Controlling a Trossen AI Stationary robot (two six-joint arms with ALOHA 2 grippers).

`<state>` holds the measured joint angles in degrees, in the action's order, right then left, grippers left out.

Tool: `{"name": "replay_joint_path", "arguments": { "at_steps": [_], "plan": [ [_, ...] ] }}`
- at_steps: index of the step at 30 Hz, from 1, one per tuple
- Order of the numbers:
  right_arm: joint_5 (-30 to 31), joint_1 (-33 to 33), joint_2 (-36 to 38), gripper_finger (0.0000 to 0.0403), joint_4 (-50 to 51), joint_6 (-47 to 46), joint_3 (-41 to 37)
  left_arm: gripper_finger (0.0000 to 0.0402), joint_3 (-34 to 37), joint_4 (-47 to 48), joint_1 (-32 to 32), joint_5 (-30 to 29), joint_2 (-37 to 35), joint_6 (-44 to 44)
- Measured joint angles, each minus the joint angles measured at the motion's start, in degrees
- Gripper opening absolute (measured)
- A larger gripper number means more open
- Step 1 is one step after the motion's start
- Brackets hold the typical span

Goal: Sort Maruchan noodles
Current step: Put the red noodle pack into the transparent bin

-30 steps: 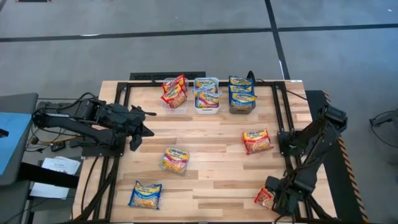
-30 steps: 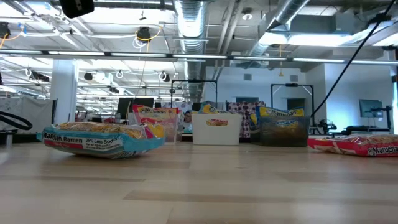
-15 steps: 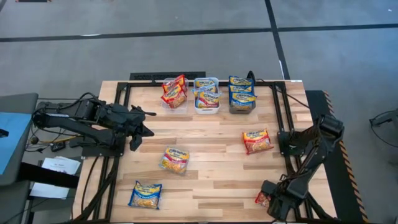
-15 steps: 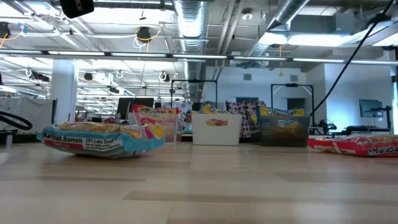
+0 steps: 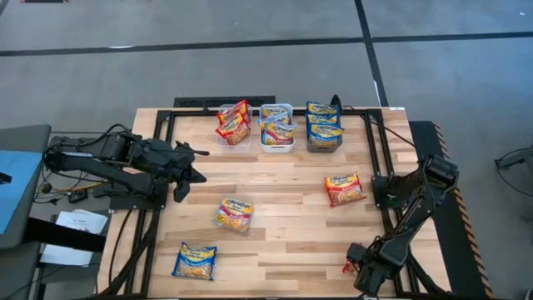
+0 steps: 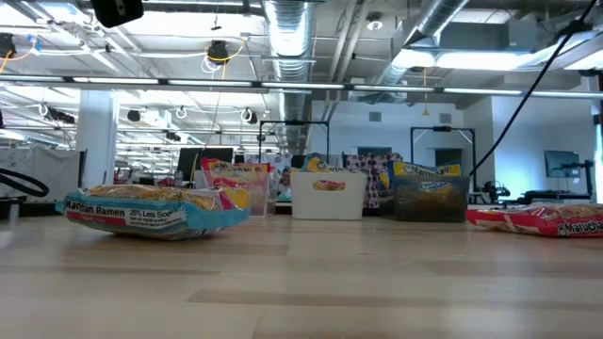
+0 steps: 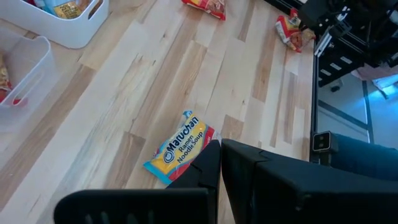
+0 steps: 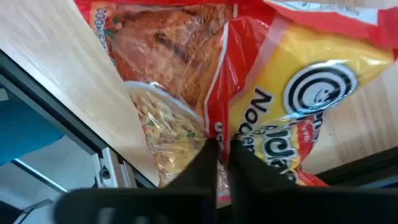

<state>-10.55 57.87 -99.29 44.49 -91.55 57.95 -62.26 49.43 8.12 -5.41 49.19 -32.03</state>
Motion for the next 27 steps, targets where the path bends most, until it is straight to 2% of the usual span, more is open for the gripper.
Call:
{"name": "replay_joint_path", "arguments": {
  "at_steps": [3, 9, 13, 18, 22, 27],
  "plan": [
    [-0.3, 0.0, 0.0, 0.0010, 0.0, 0.4, 0.0, 0.0000, 0.0, 0.0, 0.0, 0.0, 0.0, 0.0],
    [0.6, -0.2, 0.6, 0.0005, 2.8, 1.6, 2.2, 0.0000, 0.0, 0.0, 0.0, 0.0, 0.0, -1.0],
    [5.9, -0.2, 1.1, 0.0004, 8.1, 2.0, 6.1, 0.0000, 0.0, 0.0, 0.0, 0.0, 0.5, -1.7],
    [8.5, -0.3, 1.2, 0.0003, 12.0, 2.1, 9.6, 0.0001, 0.0, 0.0, 0.0, 0.0, 1.6, -3.0],
    [9.4, -0.7, 1.3, 0.0002, 12.0, 3.1, 10.8, 0.0019, 0.0, 0.1, 0.0, 0.0, 2.7, -3.0],
    [10.0, -3.0, 1.3, 0.0002, 12.8, 6.7, 12.3, 0.0063, 0.0, 0.2, 0.0, -1.0, 3.7, -0.6]
  ]
}}
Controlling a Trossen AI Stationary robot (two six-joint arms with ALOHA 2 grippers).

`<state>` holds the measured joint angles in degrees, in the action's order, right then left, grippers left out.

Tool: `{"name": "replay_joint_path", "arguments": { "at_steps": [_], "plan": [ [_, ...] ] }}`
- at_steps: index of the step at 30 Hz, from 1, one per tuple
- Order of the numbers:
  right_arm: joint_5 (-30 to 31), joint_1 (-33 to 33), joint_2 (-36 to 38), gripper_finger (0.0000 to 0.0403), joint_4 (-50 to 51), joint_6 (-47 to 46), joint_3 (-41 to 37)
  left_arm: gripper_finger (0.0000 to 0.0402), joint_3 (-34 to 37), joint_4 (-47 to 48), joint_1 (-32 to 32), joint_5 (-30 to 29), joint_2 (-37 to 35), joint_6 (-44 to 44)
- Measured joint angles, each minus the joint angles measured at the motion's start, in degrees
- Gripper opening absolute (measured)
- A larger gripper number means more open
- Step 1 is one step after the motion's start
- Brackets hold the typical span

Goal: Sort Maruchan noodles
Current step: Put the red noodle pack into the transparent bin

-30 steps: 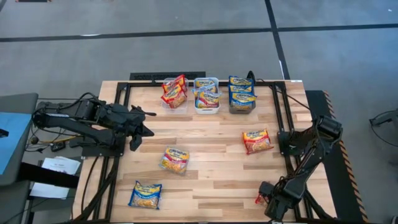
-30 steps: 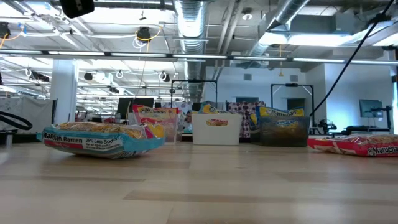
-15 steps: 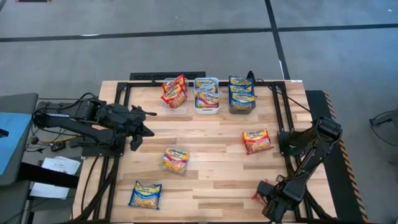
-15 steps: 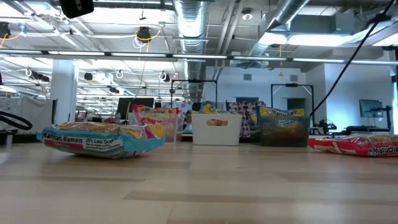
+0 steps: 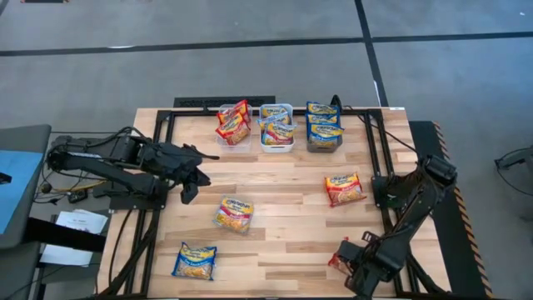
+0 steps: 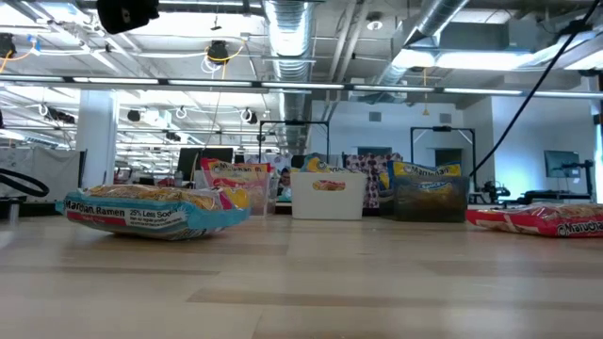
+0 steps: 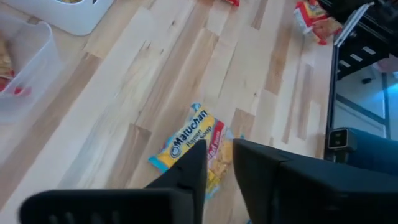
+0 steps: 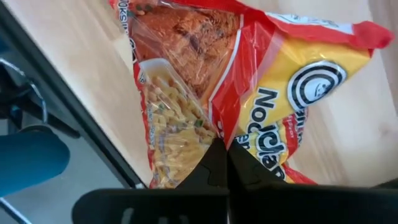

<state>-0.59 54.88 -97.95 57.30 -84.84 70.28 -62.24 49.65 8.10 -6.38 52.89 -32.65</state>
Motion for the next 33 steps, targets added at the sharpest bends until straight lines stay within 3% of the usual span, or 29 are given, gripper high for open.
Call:
{"name": "replay_joint_path", "arguments": {
  "at_steps": [6, 12, 23, 27, 33],
  "plan": [
    [4.2, -4.3, 0.0, 0.0001, 2.6, 8.4, 4.1, 0.0129, 0.0, -0.3, 0.0, -5.4, 0.7, 1.6],
    [10.9, -10.5, 0.2, 0.0001, 5.1, 21.5, 10.3, 0.0181, 0.0, -0.4, -0.5, -15.4, 0.7, -1.3],
    [22.3, -27.9, 0.2, 0.0001, 5.7, 49.9, 18.1, 0.0190, 0.0, -11.1, -8.7, -13.0, 0.8, -12.1],
    [23.9, -34.4, 0.2, 0.0001, 5.4, 58.7, 18.6, 0.0190, 0.0, -15.4, -12.4, -8.8, 0.8, -11.0],
    [26.8, -40.9, 0.2, 0.0001, 4.9, 67.8, 18.6, 0.0190, -0.1, -18.0, -16.5, -7.1, 3.2, -9.7]
  ]
}}
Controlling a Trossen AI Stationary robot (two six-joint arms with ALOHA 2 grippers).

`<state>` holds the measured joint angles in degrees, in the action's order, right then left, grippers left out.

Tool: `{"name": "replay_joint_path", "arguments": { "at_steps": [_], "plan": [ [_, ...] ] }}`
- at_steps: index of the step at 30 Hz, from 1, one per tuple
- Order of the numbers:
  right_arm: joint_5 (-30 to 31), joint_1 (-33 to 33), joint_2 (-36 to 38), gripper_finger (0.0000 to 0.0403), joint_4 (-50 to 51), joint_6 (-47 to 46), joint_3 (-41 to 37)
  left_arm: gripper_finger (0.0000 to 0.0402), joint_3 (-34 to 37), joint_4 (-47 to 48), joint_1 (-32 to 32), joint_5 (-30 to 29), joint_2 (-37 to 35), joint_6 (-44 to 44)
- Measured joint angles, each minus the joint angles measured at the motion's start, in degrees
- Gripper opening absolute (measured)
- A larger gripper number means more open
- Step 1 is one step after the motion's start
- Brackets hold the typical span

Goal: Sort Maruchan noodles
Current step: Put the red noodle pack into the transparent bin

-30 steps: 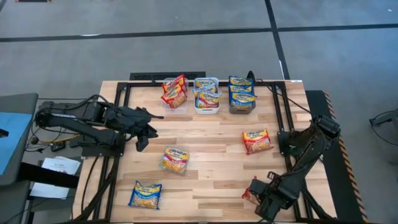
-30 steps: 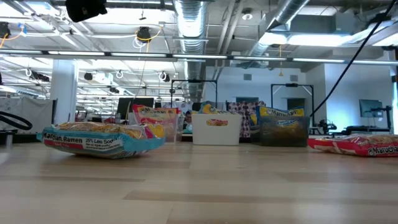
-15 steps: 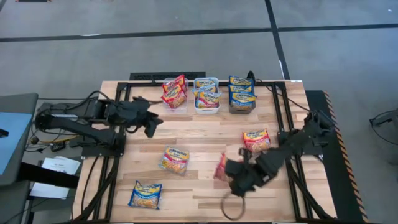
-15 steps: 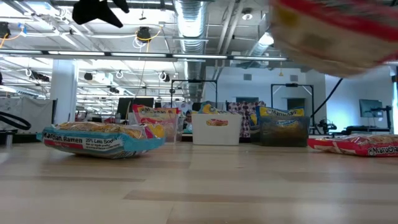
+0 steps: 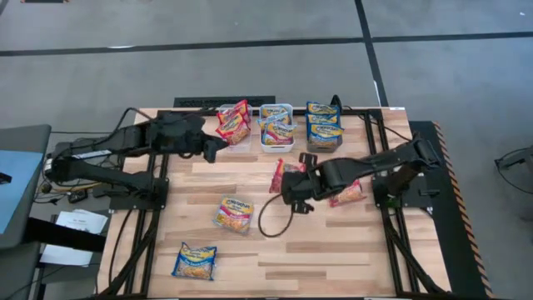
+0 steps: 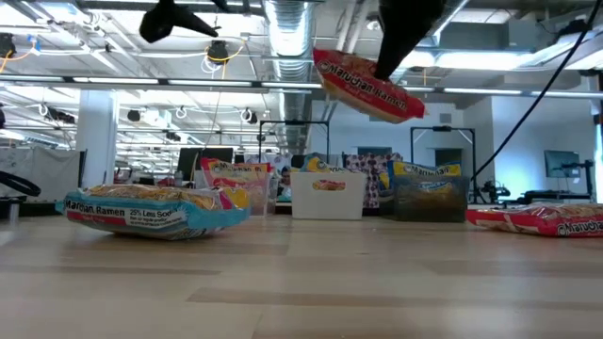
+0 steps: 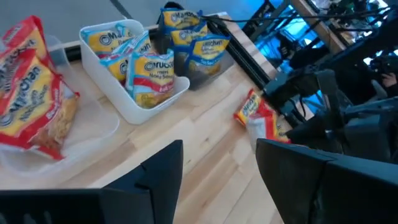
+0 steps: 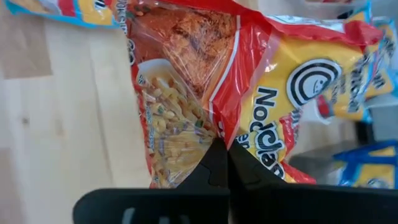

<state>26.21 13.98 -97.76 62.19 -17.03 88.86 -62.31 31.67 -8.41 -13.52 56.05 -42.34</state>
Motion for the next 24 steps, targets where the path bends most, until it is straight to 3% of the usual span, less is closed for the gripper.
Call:
{"name": "replay_joint_path", "arguments": {
  "at_steps": [6, 11, 24],
  "plan": [
    [0.1, -3.4, 0.0, 0.0001, -3.5, 10.1, 0.0, 0.0190, 0.0, -0.6, -3.0, 8.0, 5.1, 0.1],
    [1.3, -5.2, 0.0, 0.0001, -7.6, 17.7, 0.0, 0.0190, 0.0, -3.6, -4.3, 11.0, 10.5, 1.4],
    [1.3, -8.3, 0.0, 0.0001, -10.9, 26.2, 0.0, 0.0190, 0.1, -16.1, -6.9, 20.0, 20.9, 1.9]
  ]
}}
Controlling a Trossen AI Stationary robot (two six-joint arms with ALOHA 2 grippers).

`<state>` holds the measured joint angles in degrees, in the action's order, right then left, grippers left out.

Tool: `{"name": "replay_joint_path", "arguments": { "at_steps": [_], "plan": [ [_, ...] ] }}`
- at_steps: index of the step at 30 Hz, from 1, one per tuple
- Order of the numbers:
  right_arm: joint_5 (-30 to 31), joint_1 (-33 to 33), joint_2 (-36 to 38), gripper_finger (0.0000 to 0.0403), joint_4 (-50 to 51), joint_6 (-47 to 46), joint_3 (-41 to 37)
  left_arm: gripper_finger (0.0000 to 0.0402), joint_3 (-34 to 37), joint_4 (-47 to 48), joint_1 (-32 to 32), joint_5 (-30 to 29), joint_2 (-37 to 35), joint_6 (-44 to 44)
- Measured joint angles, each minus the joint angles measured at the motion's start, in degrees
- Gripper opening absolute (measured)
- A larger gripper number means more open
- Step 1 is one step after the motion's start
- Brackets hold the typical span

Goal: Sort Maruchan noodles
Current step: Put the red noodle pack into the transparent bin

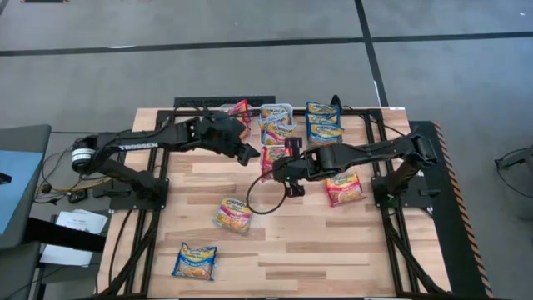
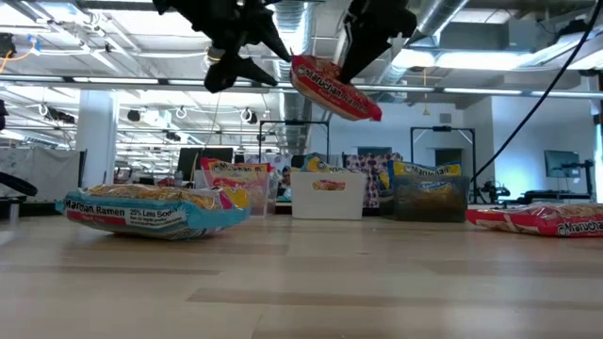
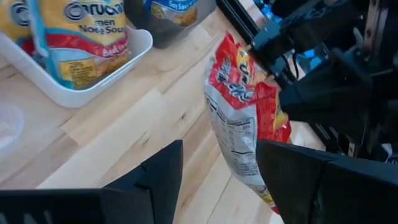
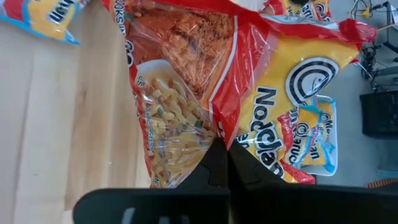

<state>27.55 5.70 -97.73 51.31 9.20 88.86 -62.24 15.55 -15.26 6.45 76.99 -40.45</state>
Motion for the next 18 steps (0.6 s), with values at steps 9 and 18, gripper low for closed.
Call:
{"name": "replay_joint_path", "arguments": {
  "at_steps": [9, 18],
  "plan": [
    [0.6, -2.9, 0.0, 0.0002, 0.0, 1.9, 0.0, 0.0190, 0.0, -7.6, -3.0, 6.5, 4.9, 3.9],
    [1.6, -3.3, 0.0, 0.0002, 0.0, 2.0, 0.0, 0.0190, 0.0, -11.4, -5.4, 13.5, 7.6, 3.8]
  ]
}}
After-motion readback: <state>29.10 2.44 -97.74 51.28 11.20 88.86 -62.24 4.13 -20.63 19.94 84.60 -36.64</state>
